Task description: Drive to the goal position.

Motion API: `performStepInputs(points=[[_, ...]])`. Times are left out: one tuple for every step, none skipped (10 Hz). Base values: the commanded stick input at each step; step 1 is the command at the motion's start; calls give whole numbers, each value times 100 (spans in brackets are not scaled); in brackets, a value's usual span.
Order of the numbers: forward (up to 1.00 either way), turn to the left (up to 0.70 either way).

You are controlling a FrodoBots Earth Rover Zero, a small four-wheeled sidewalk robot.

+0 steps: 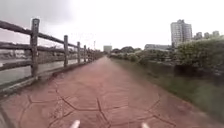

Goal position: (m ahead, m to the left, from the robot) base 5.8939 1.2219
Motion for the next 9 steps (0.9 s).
performStepInputs(points=[[70,29],[70,11],[70,0],[70,0],[70,0],[70,0],[70,0],[70,0],[70,2]])
